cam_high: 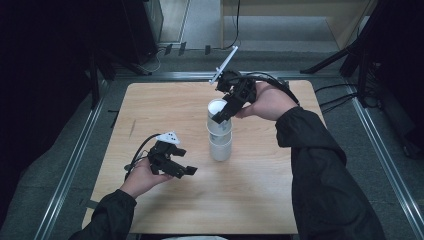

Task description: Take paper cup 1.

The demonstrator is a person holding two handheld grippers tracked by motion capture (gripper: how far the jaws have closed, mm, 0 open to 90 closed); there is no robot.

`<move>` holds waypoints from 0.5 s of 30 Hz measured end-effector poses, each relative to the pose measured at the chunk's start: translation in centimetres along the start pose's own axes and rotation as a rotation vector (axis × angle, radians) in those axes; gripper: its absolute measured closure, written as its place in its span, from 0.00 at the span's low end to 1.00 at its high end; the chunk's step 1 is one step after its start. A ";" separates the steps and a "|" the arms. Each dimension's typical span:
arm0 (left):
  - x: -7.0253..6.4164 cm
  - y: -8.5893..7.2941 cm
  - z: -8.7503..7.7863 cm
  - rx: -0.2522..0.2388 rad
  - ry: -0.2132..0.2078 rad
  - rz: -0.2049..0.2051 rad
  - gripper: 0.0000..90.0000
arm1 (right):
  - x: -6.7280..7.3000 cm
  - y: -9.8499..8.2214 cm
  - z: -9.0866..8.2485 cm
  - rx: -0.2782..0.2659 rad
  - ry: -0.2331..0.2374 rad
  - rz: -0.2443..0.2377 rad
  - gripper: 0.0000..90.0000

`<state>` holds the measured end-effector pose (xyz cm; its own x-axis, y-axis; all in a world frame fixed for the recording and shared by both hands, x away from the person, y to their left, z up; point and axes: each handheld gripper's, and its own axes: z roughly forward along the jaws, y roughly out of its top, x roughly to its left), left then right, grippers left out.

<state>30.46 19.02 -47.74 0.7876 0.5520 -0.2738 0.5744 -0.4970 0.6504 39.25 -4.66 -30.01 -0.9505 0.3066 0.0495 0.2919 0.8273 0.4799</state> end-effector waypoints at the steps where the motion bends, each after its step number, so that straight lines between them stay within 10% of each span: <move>1: 0.0 0.0 -0.1 -0.005 -0.007 -0.001 0.14 | 0.1 0.1 -0.3 0.000 -0.001 -0.001 0.39; 15: 0.3 0.1 -0.2 -0.001 -0.030 0.014 0.14 | 1.4 0.4 -3.5 -0.026 0.001 -0.009 0.39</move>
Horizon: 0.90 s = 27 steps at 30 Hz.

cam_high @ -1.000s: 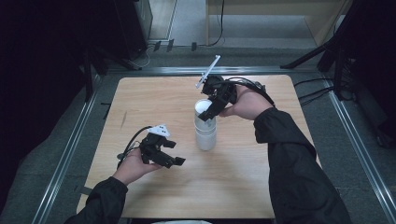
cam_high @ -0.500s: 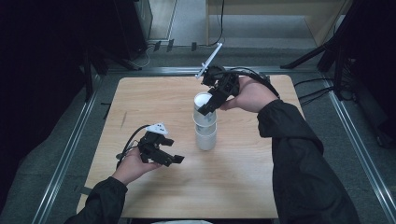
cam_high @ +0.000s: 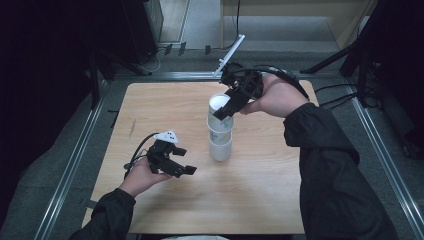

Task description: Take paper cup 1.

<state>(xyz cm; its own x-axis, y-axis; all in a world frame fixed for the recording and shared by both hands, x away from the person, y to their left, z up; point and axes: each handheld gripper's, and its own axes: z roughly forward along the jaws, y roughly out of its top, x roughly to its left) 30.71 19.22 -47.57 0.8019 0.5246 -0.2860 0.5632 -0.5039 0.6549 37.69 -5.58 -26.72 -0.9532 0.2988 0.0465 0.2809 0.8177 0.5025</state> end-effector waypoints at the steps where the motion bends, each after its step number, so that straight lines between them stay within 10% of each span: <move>1: 0.0 0.0 0.0 0.001 -0.003 -0.002 0.14 | 0.1 -0.3 -0.1 -0.003 -0.002 -0.006 0.39; 27: 0.2 1.6 1.3 0.007 -0.056 0.056 0.15 | 3.7 -9.6 1.2 -0.041 0.031 0.032 0.39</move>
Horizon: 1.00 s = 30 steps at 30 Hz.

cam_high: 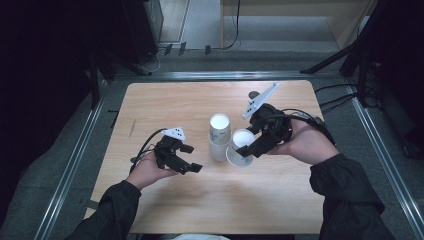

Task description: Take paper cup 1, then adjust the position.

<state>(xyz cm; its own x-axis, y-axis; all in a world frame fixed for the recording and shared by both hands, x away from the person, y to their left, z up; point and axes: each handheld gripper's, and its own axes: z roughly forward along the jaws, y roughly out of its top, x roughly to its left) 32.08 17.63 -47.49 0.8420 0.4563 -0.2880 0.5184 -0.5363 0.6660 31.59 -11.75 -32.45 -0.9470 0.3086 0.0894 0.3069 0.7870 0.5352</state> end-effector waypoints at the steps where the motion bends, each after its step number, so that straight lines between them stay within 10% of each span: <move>1: 0.0 0.0 0.0 -0.001 -0.002 0.001 0.16 | 0.1 -0.3 0.3 0.000 0.004 -0.001 0.39; 30: -0.8 -0.2 0.6 -0.023 -0.057 0.087 0.17 | -0.2 -6.1 9.1 -0.081 0.059 0.008 0.39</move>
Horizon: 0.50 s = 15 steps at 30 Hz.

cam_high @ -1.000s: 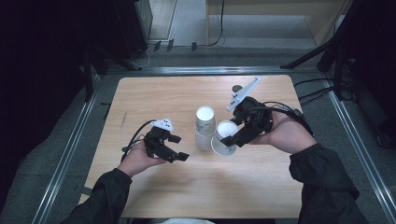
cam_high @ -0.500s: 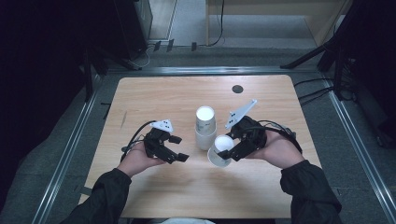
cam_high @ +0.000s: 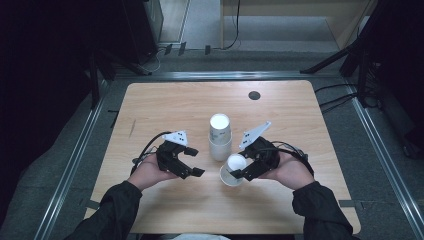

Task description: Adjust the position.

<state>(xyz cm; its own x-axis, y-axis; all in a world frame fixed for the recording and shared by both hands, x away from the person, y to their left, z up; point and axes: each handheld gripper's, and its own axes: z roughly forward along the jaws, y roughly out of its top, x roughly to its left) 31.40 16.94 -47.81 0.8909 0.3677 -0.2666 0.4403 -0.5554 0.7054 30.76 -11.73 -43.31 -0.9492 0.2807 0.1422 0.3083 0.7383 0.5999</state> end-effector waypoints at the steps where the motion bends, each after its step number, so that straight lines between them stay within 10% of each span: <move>1: -0.1 0.0 0.1 -0.002 -0.007 -0.002 0.17 | -0.1 -0.1 0.2 -0.007 0.004 0.005 0.39; 15: -2.0 0.1 1.5 -0.011 -0.077 0.039 0.17 | 0.6 1.0 1.8 -0.084 0.081 -0.032 0.39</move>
<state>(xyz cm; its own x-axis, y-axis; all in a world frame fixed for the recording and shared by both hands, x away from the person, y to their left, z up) 29.81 14.99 -48.19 0.9135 0.2874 -0.2880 0.4042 -0.5600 0.7232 30.60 -9.70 -43.97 -0.9614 0.2054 0.1829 0.2748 0.6911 0.6684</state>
